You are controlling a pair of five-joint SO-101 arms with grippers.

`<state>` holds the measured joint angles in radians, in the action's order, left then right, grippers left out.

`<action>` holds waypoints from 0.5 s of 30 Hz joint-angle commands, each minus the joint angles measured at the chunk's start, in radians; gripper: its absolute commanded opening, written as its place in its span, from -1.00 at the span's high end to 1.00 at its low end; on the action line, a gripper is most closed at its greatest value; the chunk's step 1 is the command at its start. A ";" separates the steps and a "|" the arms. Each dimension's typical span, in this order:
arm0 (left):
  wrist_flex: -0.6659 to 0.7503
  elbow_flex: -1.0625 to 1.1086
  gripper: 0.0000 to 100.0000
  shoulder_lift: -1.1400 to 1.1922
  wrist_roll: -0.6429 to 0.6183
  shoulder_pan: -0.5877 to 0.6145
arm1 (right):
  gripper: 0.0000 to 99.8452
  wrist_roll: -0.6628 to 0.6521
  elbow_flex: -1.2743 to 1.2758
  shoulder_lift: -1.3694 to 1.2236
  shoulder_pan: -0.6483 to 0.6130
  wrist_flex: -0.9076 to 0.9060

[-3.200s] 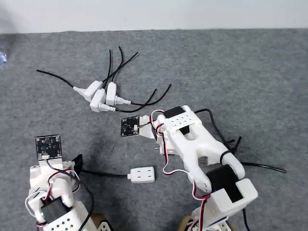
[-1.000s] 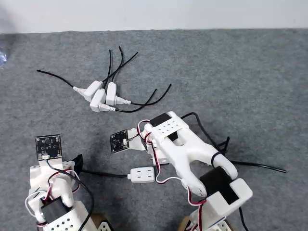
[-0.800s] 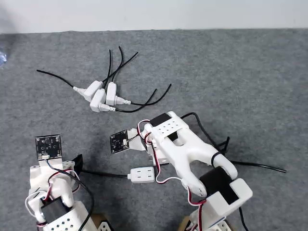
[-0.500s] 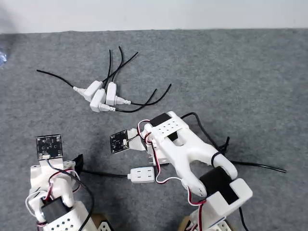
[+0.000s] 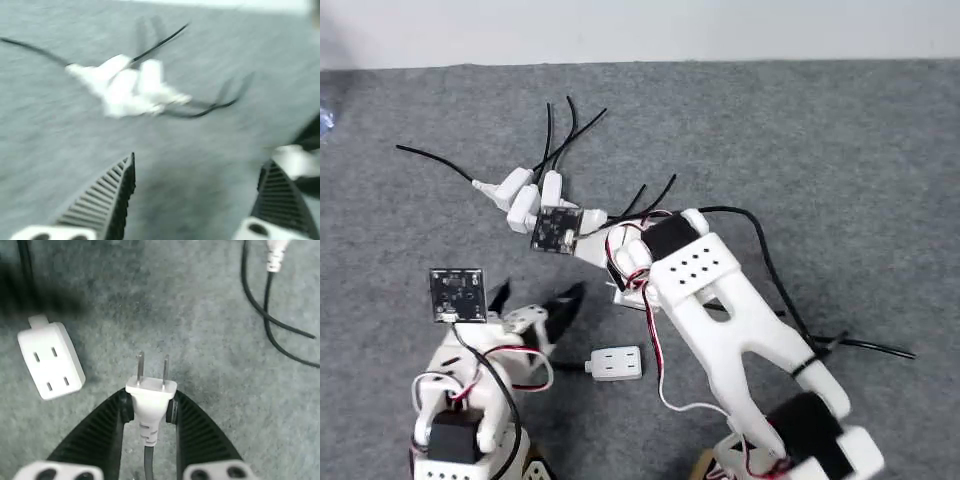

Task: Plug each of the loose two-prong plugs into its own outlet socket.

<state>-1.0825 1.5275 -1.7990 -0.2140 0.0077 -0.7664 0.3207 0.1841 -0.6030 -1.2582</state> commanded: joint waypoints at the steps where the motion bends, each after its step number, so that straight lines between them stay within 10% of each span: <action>1: 0.117 -0.012 0.26 -0.011 -0.094 -0.133 | 0.98 0.068 -0.060 0.107 -0.008 -0.010; 15: 0.239 0.087 0.26 -0.011 -0.095 -0.066 | 0.98 0.081 -0.057 0.275 -0.117 -0.139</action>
<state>-0.8738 1.6241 -1.7990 -0.2969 -0.0844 -0.6928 0.3207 0.4219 -0.6720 -1.3763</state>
